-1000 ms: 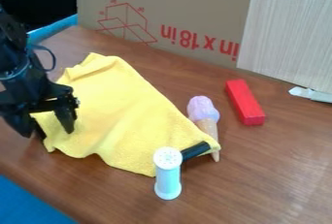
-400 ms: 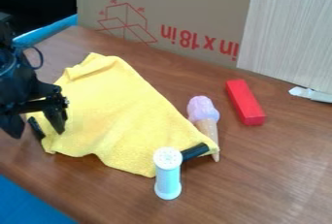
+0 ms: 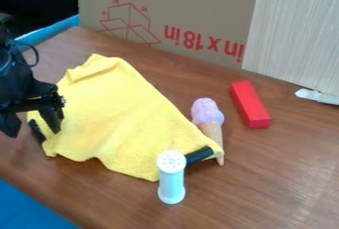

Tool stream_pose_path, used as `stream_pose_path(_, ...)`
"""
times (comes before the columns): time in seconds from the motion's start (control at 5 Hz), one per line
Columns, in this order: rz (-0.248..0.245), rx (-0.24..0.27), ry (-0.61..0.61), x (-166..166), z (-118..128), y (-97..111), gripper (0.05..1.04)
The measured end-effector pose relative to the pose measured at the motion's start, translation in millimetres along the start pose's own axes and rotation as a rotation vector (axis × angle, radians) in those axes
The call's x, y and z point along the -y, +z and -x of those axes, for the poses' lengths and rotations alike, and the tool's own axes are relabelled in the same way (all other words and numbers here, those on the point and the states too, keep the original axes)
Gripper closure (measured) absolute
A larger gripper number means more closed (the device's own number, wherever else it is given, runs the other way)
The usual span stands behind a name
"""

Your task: Fold the cloth from bottom left to top right

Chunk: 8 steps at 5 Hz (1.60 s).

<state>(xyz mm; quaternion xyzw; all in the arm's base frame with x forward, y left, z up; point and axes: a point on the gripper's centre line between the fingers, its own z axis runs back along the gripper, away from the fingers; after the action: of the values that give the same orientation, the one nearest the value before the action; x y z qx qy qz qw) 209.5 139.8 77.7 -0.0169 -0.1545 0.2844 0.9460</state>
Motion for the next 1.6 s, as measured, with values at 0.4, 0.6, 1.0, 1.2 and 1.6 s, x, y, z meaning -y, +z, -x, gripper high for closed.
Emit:
stream_pose_path(0.4, -0.044, -0.019, 0.026, -8, -1, -13, 0.118)
stream_pose_path(0.6, -0.058, -0.009, 0.039, -9, -5, -18, 0.39)
stream_pose_path(1.0, -0.026, -0.017, 0.001, -4, -4, -16, 0.909)
stream_pose_path(1.2, 0.015, -0.013, -0.014, 4, -8, -4, 1.008)
stream_pose_path(1.6, 0.104, -0.018, 0.032, 28, -28, 21, 1.024)
